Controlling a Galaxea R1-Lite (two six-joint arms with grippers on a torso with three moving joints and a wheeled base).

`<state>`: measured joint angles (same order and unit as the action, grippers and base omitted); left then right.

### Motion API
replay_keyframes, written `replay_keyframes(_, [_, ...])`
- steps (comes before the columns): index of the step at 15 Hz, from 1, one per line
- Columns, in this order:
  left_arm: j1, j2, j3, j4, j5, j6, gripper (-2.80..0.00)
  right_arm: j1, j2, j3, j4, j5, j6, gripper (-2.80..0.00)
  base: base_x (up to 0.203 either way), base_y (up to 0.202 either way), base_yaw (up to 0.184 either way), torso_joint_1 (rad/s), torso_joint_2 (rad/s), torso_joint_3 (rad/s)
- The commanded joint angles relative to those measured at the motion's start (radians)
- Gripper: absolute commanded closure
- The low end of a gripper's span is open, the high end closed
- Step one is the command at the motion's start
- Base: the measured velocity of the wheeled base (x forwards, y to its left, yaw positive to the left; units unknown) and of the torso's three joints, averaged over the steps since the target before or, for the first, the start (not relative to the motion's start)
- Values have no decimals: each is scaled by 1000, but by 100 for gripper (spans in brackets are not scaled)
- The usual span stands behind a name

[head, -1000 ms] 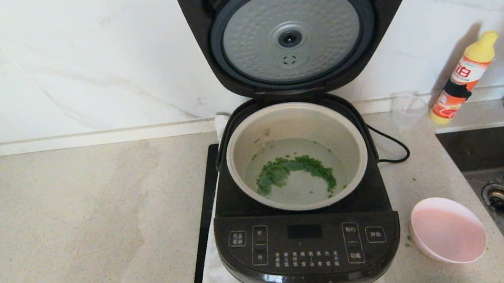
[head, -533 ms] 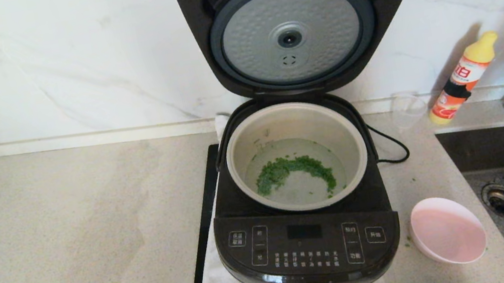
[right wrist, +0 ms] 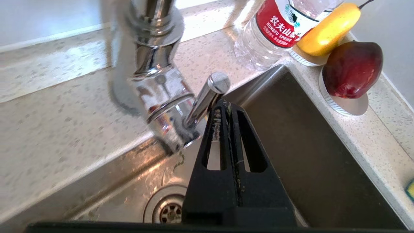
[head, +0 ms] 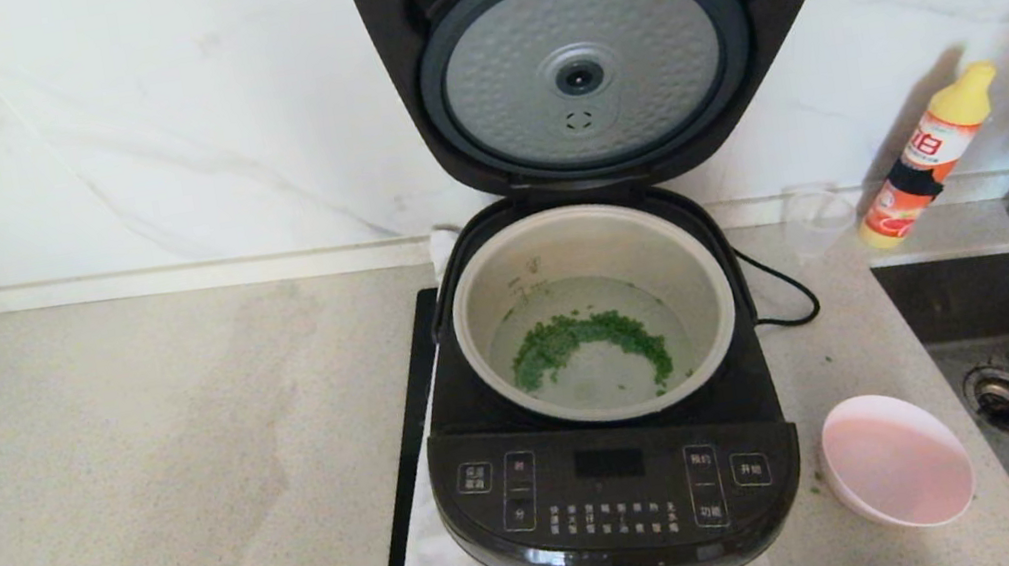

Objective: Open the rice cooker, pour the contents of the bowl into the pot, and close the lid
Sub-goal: Turn off the tap

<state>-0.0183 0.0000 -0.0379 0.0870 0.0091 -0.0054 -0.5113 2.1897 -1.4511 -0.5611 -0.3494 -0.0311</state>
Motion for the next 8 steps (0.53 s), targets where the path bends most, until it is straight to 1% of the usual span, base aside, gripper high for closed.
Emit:
replay_keyframes(1, [0,-3,0,0,2,-1,0,-2,-88,44,1,-2,-3,0,0,0,0,0,0,0])
replay_keyframes(2, [0,-3,1,0,1,-1,0,-4,-134,74,2,-2,-7,0,0,0,0,0,0,0])
replay_keyframes(5, [0,-3,0,0,0,-1,0,-9,-259,180,2,-3,-60,0,0,0,0,0,0,0])
replay_keyframes(8, [0,-3,0,0,0,-1,0,-23,-401,288,9,3,-90,0,0,0,0,0,0,0])
